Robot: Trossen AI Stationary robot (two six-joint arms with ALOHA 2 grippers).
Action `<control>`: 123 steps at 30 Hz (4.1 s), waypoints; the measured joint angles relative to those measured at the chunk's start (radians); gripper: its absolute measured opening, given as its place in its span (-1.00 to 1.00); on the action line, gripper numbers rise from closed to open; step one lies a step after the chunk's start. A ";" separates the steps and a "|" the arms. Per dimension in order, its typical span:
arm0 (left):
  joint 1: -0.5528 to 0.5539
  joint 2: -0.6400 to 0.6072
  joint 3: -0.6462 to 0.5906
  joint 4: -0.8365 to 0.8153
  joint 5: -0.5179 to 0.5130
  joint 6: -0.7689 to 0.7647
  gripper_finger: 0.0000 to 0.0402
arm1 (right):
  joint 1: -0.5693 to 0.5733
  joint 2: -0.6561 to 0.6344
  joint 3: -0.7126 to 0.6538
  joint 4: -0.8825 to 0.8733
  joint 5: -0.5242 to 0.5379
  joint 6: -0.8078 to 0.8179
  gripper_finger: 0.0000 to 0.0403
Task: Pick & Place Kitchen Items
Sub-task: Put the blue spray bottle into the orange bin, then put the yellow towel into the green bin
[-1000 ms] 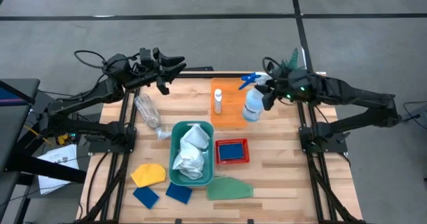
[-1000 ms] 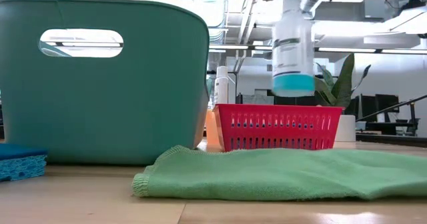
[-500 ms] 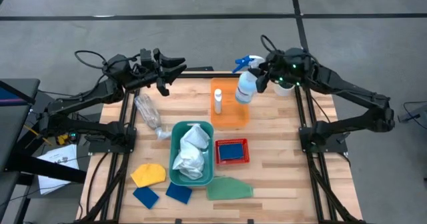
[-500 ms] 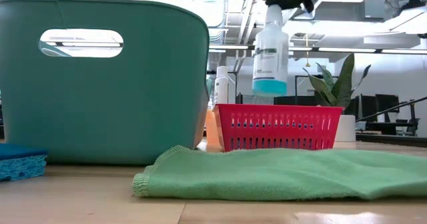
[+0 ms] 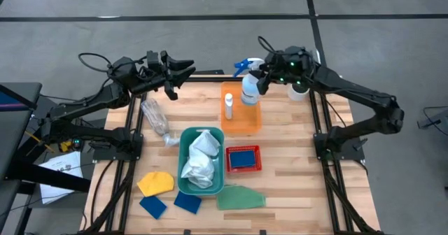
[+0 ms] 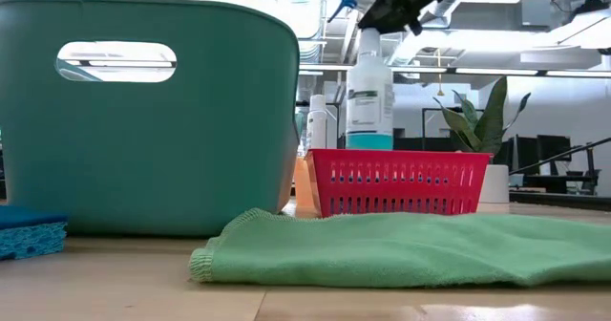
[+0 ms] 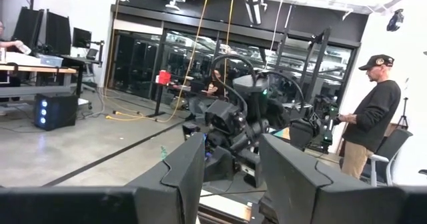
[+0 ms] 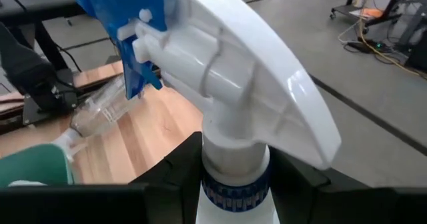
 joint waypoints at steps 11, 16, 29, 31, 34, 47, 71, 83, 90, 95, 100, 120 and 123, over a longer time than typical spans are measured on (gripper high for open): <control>0.000 0.000 0.000 0.000 -0.008 0.000 -0.30 | -0.043 0.076 0.000 0.041 -0.008 -0.045 -0.36; 0.000 0.000 0.000 0.000 -0.008 0.002 -0.30 | -0.069 0.112 0.000 0.070 -0.024 -0.051 -0.36; 0.000 0.000 0.000 -0.001 -0.007 0.003 -0.30 | -0.083 0.162 -0.011 0.127 -0.032 -0.050 -0.36; 0.000 0.000 0.000 -0.001 -0.007 0.006 -0.30 | -0.083 0.162 -0.021 0.145 -0.031 -0.046 -0.36; 0.000 0.000 0.000 -0.001 -0.007 0.008 -0.30 | -0.088 0.161 -0.038 0.144 -0.029 -0.046 -0.36; 0.000 0.000 0.000 -0.001 -0.007 0.010 -0.30 | -0.103 0.161 -0.116 0.220 -0.026 -0.042 -0.36; 0.000 0.000 0.000 0.000 -0.007 0.009 -0.30 | -0.118 0.218 -0.114 0.275 -0.052 -0.046 -0.36; 0.000 0.000 0.000 -0.001 -0.007 0.008 -0.30 | -0.114 0.219 -0.114 0.262 -0.042 -0.020 -0.36; 0.000 0.000 0.000 -0.001 -0.007 0.009 -0.30 | -0.114 0.217 -0.113 0.225 -0.047 0.026 0.08; 0.000 0.000 0.000 -0.001 -0.007 0.009 -0.30 | -0.114 0.220 -0.117 0.173 -0.052 0.040 0.37; 0.000 0.000 0.000 -0.002 -0.007 0.008 -0.30 | -0.114 0.211 -0.117 0.147 -0.052 0.056 0.40; -0.027 0.000 0.000 -0.002 -0.007 0.009 -0.30 | -0.099 -0.050 -0.116 -0.099 -0.026 0.126 0.42; -0.027 0.000 0.000 -0.002 -0.007 0.010 -0.30 | -0.084 -0.099 -0.116 -0.154 -0.025 0.156 0.42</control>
